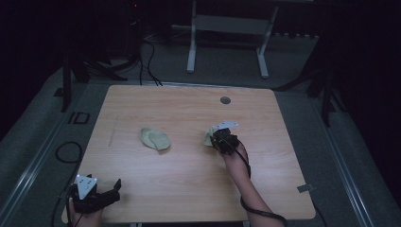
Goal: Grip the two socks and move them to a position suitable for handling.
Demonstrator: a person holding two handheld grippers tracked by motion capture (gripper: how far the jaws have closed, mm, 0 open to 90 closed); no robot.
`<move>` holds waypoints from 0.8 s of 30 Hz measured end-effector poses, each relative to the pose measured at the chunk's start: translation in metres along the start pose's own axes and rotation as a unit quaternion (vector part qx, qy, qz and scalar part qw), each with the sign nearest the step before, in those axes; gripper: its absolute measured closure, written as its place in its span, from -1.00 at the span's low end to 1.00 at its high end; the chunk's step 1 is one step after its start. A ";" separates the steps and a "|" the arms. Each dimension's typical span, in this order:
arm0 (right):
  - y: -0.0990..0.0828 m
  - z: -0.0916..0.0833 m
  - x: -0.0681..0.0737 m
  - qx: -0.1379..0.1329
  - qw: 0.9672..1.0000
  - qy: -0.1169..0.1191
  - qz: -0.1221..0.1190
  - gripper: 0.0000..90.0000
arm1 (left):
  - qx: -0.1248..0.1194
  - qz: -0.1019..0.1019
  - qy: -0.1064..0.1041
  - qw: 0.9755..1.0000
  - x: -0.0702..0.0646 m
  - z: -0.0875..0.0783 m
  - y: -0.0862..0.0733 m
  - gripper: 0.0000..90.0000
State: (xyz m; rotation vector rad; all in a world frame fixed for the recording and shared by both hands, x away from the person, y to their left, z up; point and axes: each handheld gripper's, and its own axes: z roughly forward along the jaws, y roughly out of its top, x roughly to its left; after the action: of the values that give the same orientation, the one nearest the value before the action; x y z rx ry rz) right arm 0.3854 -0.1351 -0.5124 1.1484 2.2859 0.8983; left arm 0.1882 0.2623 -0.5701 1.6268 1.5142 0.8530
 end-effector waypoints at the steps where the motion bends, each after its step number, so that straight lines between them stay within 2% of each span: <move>1: 0.000 -0.004 0.001 -0.003 1.000 0.000 -0.001 0.83 | 0.001 0.000 -0.001 1.000 0.000 0.000 0.000 -1.00; 6: -0.002 -0.022 0.007 -0.010 1.000 -0.003 -0.015 0.83 | 0.004 0.005 -0.004 1.000 -0.002 0.001 0.000 -1.00; 7: -0.003 -0.032 0.011 -0.019 1.000 0.000 -0.022 0.83 | 0.004 0.005 -0.003 1.000 -0.002 0.002 0.001 -1.00; 14: -0.005 -0.056 0.023 -0.032 0.999 0.010 -0.042 0.83 | 0.006 0.007 -0.005 1.000 -0.003 0.003 0.000 -1.00; 16: -0.007 -0.072 0.032 -0.045 0.997 0.013 -0.054 0.83 | 0.006 0.006 -0.005 1.000 -0.003 0.003 0.000 -1.00; 17: -0.007 -0.072 0.032 -0.045 0.997 0.013 -0.054 0.83 | 0.006 0.006 -0.006 1.000 -0.003 0.003 0.001 -1.00; 19: -0.012 -0.087 0.040 -0.058 0.996 0.024 -0.060 0.83 | 0.006 0.007 -0.005 1.000 -0.003 0.003 0.001 -1.00; 21: -0.014 -0.091 0.044 -0.060 0.996 0.023 -0.067 0.83 | 0.007 0.008 -0.007 1.000 -0.003 0.003 0.001 -1.00; 22: -0.019 -0.099 0.051 -0.064 0.995 0.032 -0.073 0.83 | 0.005 0.007 -0.007 1.000 -0.004 0.003 0.001 -1.00; 23: -0.019 -0.099 0.051 -0.064 0.995 0.032 -0.073 0.83 | 0.004 0.007 -0.007 1.000 -0.004 0.003 0.001 -1.00; 24: -0.027 -0.104 0.059 -0.067 0.994 0.044 -0.070 0.83 | 0.004 0.004 -0.008 1.000 -0.004 0.003 0.001 -1.00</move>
State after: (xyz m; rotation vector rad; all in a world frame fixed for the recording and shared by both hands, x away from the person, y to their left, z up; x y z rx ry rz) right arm 0.2731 -0.1359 -0.4633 0.8976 2.3037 1.0483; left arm 0.1911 0.2576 -0.5705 1.6434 1.5015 0.8376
